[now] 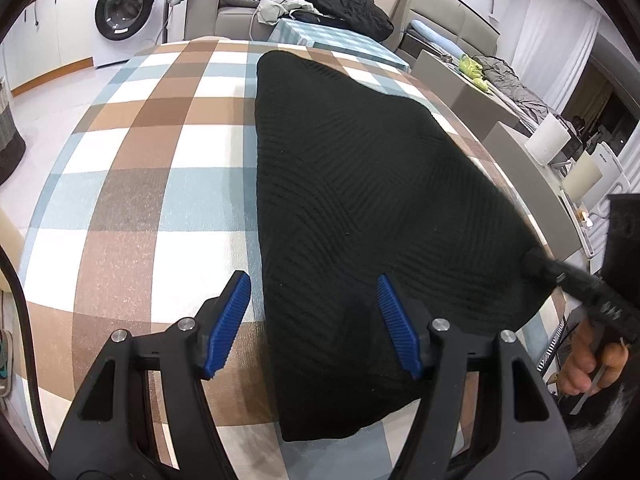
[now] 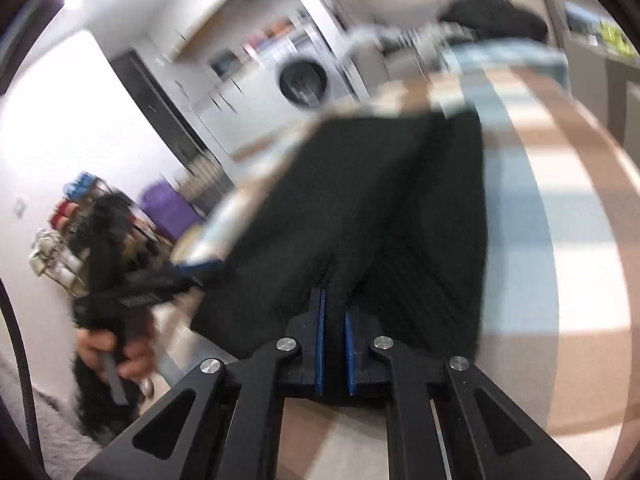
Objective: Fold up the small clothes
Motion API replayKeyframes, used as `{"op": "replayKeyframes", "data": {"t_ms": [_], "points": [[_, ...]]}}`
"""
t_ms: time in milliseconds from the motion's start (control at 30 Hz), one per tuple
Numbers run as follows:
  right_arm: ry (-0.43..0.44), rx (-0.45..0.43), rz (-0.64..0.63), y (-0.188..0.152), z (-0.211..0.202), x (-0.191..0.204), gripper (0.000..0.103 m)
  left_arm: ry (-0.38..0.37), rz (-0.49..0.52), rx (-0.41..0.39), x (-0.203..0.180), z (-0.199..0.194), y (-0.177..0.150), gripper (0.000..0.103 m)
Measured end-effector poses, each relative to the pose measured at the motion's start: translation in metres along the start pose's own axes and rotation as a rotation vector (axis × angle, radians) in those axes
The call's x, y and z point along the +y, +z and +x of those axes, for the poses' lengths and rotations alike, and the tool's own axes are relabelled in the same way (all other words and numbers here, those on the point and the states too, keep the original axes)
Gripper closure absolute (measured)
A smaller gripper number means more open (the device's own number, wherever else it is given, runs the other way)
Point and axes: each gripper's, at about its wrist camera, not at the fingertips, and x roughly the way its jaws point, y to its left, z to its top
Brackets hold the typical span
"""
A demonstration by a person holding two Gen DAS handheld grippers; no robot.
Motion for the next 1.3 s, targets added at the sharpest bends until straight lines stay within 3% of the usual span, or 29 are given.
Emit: {"op": "replayKeyframes", "data": {"t_ms": [67,200,333,400,433,533,633,733,800,900,967,1033,1133,1300], "points": [[-0.009,0.013,0.027,-0.001,-0.004,-0.006,0.097,0.006,0.0,0.001,0.001,0.001,0.001,0.04],[-0.081,0.12,0.063,-0.015,0.008,-0.022,0.097,0.015,0.006,0.015,0.001,0.002,0.0,0.04],[-0.046,0.087,0.098,-0.005,0.006,-0.022,0.079,-0.008,-0.001,-0.002,0.001,-0.006,-0.002,0.04],[-0.055,0.085,0.058,0.0,0.016,-0.016,0.078,-0.011,0.001,-0.015,-0.001,-0.011,-0.002,0.04],[-0.068,0.093,0.044,0.001,0.022,-0.013,0.079,-0.011,0.012,-0.02,-0.003,-0.014,-0.003,0.04],[-0.051,0.07,0.048,0.006,0.028,-0.012,0.095,-0.016,0.046,-0.034,-0.011,-0.021,-0.004,0.04],[-0.038,-0.003,0.023,0.013,0.015,-0.008,0.097,-0.016,0.05,-0.039,-0.014,-0.025,-0.003,0.04],[-0.128,0.044,0.044,0.009,0.027,-0.019,0.097,-0.03,0.044,-0.032,-0.014,-0.024,-0.003,0.04],[-0.119,0.077,0.082,0.004,0.033,-0.025,0.096,-0.031,0.05,-0.026,-0.018,-0.023,-0.002,0.04],[-0.099,0.058,0.137,-0.003,0.015,-0.034,0.087,-0.052,0.071,-0.027,-0.028,-0.025,-0.002,0.04],[-0.125,0.019,0.176,-0.01,-0.003,-0.04,0.073,-0.08,0.09,-0.026,-0.038,-0.024,-0.002,0.04],[-0.141,0.004,0.223,-0.018,-0.02,-0.047,0.066,-0.117,0.128,-0.018,-0.053,-0.02,-0.002,0.04],[-0.135,0.023,0.313,-0.034,-0.031,-0.06,0.061,-0.163,0.191,0.007,-0.072,-0.009,-0.003,0.04],[0.017,0.058,0.432,-0.053,-0.029,-0.069,0.06,-0.175,0.32,0.107,-0.104,0.02,-0.018,0.04]]}}
